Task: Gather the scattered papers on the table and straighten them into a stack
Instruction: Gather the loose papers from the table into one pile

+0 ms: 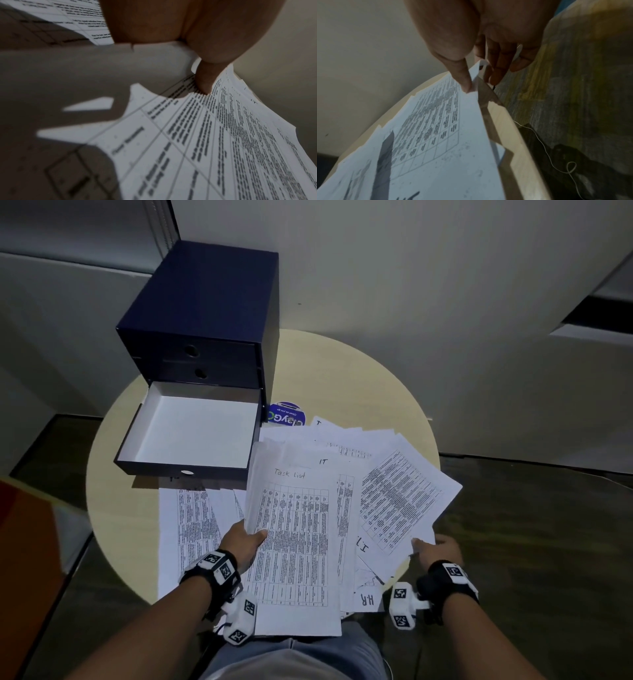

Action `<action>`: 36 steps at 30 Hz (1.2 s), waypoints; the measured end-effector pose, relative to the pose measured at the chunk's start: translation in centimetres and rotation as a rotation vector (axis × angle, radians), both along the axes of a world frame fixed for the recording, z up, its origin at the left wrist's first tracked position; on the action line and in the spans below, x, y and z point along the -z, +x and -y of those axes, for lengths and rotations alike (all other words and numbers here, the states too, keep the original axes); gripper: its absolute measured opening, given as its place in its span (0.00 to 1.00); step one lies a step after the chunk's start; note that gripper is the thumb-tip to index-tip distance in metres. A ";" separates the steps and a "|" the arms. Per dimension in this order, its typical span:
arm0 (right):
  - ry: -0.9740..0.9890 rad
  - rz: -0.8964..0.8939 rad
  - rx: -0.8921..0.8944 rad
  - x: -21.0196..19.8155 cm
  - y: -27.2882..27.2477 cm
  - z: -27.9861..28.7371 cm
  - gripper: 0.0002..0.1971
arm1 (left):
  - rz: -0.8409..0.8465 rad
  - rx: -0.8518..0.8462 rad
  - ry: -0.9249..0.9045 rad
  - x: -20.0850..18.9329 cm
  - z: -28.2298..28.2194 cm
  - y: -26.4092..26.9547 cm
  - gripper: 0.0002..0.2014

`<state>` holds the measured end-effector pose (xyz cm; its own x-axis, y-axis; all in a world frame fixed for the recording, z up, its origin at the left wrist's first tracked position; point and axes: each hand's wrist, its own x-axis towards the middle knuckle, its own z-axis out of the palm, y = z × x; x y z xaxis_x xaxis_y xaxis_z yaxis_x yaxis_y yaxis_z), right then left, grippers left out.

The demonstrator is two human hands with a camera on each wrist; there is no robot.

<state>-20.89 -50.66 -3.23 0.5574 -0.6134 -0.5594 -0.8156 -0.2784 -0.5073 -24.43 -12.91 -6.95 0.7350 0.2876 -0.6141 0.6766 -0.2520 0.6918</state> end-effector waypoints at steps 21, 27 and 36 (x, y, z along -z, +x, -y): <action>0.117 0.202 0.014 -3.3 0.0 -1.5 0.20 | -0.002 0.025 -0.058 0.8 -0.7 0.3 0.14; 0.124 0.327 0.155 -6.3 0.0 2.1 0.21 | 0.003 0.011 -0.063 0.8 -0.6 0.2 0.15; 0.287 0.476 0.142 -8.3 -0.6 2.9 0.22 | -0.004 -0.008 -0.087 -0.1 0.1 0.3 0.15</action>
